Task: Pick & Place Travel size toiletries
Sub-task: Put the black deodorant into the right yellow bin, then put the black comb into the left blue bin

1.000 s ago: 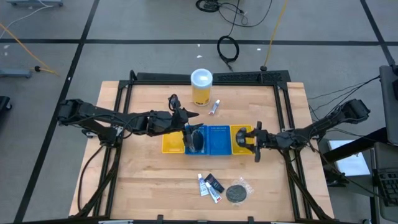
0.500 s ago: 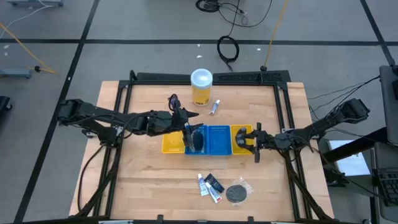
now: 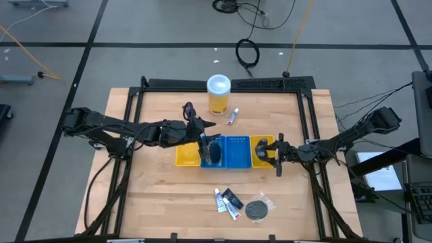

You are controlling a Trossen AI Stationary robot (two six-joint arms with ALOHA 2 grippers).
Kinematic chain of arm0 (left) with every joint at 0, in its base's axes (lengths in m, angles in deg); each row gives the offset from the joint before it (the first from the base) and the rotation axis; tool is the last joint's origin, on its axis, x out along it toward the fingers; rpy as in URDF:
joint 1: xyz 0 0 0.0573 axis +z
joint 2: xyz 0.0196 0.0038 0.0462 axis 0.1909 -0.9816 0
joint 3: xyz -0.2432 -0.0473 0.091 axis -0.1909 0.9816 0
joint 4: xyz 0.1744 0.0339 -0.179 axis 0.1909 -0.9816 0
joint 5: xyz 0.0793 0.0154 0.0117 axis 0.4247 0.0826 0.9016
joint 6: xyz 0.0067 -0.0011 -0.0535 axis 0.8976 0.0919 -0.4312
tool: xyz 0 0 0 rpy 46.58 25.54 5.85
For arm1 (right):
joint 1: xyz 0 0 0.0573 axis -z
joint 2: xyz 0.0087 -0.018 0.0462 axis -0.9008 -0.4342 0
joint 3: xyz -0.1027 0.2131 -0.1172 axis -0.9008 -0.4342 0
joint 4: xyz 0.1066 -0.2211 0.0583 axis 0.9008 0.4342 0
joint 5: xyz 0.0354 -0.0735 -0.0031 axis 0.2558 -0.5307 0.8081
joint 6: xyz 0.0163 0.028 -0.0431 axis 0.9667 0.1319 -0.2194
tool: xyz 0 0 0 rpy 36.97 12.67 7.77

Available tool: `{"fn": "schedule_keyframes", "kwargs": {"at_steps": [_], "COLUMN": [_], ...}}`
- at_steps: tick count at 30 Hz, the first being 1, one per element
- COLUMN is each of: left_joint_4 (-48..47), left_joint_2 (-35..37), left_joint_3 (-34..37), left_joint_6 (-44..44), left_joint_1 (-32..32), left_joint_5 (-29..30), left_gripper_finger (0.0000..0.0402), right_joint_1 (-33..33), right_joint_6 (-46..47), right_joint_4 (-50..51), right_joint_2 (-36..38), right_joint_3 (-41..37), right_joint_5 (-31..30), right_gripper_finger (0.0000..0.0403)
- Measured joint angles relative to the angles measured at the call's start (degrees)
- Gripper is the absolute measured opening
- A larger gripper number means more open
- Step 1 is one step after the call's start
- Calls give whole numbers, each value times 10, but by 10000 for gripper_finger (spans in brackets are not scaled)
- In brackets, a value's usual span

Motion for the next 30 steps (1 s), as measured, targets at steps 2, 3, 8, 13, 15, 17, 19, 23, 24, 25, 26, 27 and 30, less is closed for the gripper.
{"fn": "schedule_keyframes", "kwargs": {"at_steps": [2, 3, 8, 13, 15, 17, 19, 23, 24, 25, 26, 27, 30], "left_joint_4": [0, 0, 0, 0, 0, 0, 0, 0, 0, 0, 0, 0, 0], "left_joint_2": [0, 0, 0, 0, 0, 0, 0, 0, 0, 0, 0, 0, 0], "left_joint_3": [0, 0, 0, 0, 0, 0, 0, 0, 0, 0, 0, 0, 0], "left_joint_6": [0, 0, 0, 0, 0, 0, 0, 0, 0, 0, 0, 0, 0], "left_joint_1": [0, 0, 0, 0, 0, 0, 0, 0, 0, 0, 0, 0, 0], "left_joint_5": [0, 0, 0, 0, 0, 0, 0, 0, 0, 0, 0, 0, 0], "left_gripper_finger": [207, 207, 207, 207, 207, 207, 207, 207, 207, 207, 207, 207, 207], "right_joint_1": [0, 0, 0, 0, 0, 0, 0, 0, 0, 0, 0, 0, 0], "right_joint_6": [-2, -3, -4, 0, 0, 0, 0, 0, 0, 0, 0, 0, 0], "right_joint_4": [0, 0, 8, 16, 16, 15, 15, 15, 15, 15, 15, 15, 11], "right_joint_2": [0, 0, 0, 0, 0, 0, 0, 0, 0, 0, 0, 0, 0], "right_joint_3": [0, 0, 0, 0, 0, 0, 0, 0, 0, 0, 0, 0, 0], "right_joint_5": [0, 0, 1, 2, 2, 2, 2, 2, 2, 2, 2, 2, 4], "right_gripper_finger": [199, 195, 180, 202, 210, 212, 210, 199, 197, 195, 193, 191, 189]}}
